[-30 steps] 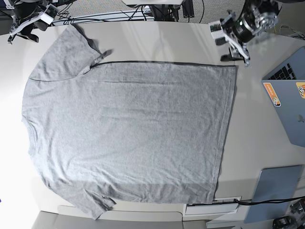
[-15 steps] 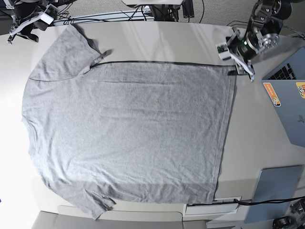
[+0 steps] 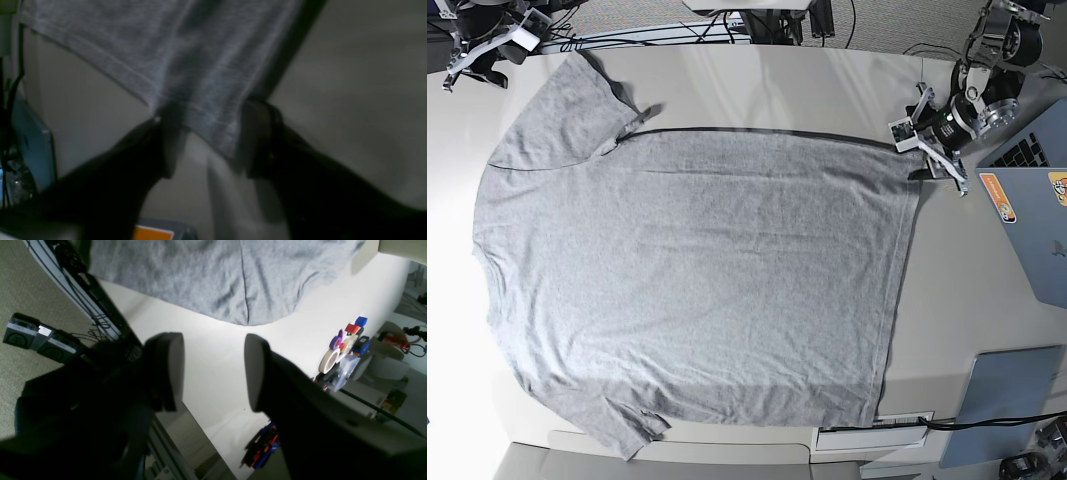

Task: Fold the T-shirt properly
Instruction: 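Move both grippers down to the shoulder corners of the grey T-shirt, then grasp the shirt's shoulder edges with the left and right grippers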

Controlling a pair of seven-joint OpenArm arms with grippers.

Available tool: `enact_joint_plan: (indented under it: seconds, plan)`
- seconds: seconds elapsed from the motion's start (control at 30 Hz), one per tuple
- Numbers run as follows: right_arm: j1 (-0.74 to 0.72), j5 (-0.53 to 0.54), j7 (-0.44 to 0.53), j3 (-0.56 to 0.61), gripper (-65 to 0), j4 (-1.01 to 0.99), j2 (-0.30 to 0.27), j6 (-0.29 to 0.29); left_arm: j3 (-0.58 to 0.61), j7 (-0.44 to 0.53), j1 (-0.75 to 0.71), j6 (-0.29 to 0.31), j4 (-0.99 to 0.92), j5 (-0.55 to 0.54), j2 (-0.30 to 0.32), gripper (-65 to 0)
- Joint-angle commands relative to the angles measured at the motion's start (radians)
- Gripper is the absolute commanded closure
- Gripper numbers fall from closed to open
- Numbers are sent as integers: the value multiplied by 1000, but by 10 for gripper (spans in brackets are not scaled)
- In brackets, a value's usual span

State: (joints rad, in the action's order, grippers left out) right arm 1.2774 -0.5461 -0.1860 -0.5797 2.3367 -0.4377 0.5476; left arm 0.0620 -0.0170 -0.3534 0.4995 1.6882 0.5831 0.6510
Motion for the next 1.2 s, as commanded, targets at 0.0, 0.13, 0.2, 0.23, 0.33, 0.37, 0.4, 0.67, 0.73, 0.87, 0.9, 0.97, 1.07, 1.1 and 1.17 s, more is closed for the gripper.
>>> enact_joint_plan:
  seconds: [0.0,0.13,0.2,0.23,0.33,0.37,0.4,0.67,0.73,0.87,0.9,0.97,1.07,1.1,1.17]
  plan:
    - [14,2,4,-8,-287,11,-5,-12,-5,-8,2,16,7,8,14,-230]
    - [13,-5,5,-8,-287,11,-6,-11,-5,-8,2,110,7,49,13,-82]
    - [13,-5,13,-8,-287,11,-6,5,-5,-8,1,115,7,53,11,-27]
    - [13,-5,19,-8,-287,11,-5,16,-5,-8,1,116,7,53,11,-23]
    - [13,-5,21,-8,-287,11,-5,32,-5,-8,-2,116,7,53,11,-112]
    - [13,-5,21,-8,-287,11,-5,32,-5,-8,-3,116,7,53,12,-182]
    - [13,-5,21,-8,-287,11,-5,32,-5,-8,-6,116,8,53,12,-253]
    - [13,-5,19,-8,-287,11,-5,32,-5,79,19,-2,4,95,11,-339]
    - [13,-5,19,-8,-287,11,-5,32,-5,92,41,-2,-18,93,10,-339]
    - [13,-5,19,-8,-287,11,-5,32,-5,101,87,-2,-89,75,-6,-339]
    - [13,-5,19,-8,-287,11,-5,32,-5,101,95,-2,-109,75,-15,-339]
    - [13,-5,19,-8,-287,11,-5,32,-5,108,105,-2,-149,76,-34,-339]
    - [13,-5,19,-8,-287,11,-5,32,-5,124,107,9,-183,92,-57,-303]
    - [13,-5,19,-8,-287,11,-5,32,-5,123,107,43,-185,117,-65,-276]
    - [13,-5,19,-8,-287,11,-5,32,-5,135,107,114,-185,163,-76,-207]
